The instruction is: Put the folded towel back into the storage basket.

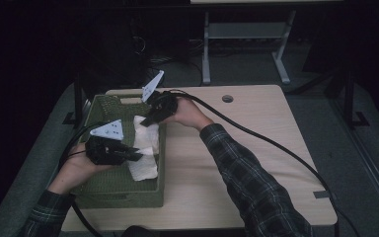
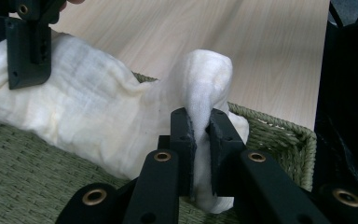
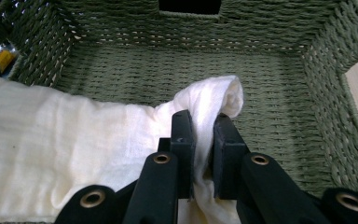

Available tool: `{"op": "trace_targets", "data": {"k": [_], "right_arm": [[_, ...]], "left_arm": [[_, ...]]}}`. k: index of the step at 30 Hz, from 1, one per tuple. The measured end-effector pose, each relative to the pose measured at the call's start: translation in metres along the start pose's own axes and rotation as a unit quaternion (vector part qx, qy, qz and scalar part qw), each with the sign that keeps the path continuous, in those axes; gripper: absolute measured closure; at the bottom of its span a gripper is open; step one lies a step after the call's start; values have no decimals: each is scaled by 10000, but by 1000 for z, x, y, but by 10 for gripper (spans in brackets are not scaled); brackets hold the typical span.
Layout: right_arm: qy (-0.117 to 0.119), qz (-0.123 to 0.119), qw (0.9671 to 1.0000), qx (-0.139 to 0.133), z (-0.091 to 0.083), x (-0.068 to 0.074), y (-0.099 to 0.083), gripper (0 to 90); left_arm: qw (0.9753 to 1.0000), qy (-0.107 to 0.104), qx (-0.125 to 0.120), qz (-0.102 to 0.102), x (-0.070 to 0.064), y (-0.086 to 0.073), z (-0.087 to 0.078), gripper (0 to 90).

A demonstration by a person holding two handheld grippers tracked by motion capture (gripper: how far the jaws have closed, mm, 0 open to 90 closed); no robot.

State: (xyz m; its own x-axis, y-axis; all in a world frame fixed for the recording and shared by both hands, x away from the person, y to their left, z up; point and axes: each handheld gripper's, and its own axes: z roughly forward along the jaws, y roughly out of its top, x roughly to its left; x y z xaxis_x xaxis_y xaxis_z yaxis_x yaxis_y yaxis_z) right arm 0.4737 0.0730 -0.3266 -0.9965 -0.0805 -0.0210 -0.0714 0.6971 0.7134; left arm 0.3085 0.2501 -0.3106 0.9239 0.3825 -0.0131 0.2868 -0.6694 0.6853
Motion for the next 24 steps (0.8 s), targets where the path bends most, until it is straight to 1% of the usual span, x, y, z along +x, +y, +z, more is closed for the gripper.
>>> {"op": "trace_targets", "data": {"k": [2,3,4,5,8,10,11,15,16,24], "right_arm": [[-6,-28,10000,0,2,1,0,811],[-4,-14,10000,15,2,1,0,811],[1,20,10000,39,3,1,0,811],[4,31,10000,49,3,1,0,811],[-8,17,10000,50,4,-1,-1,811],[-1,57,9999,82,4,-1,-2,811],[-24,9,10000,90,5,-2,-2,811],[-29,52,9999,97,3,-4,-2,811],[-53,21,10000,80,3,-5,-2,811],[-173,44,9998,13,-1,-14,-1,811]], "left_arm": [[10000,12,-8,-16,1,-1,0,797],[10000,65,-48,-31,1,-1,0,755],[9999,119,-70,-32,3,-1,-1,672],[9998,151,-120,-72,4,-1,-1,628],[9995,206,-195,-99,6,-1,-2,554],[9994,242,-223,-78,6,0,-1,530],[9994,241,-220,-102,6,1,0,516],[9994,233,-247,-97,6,3,1,499],[9993,237,-256,-111,6,3,2,494],[9992,228,-320,-97,8,7,3,476]]}}
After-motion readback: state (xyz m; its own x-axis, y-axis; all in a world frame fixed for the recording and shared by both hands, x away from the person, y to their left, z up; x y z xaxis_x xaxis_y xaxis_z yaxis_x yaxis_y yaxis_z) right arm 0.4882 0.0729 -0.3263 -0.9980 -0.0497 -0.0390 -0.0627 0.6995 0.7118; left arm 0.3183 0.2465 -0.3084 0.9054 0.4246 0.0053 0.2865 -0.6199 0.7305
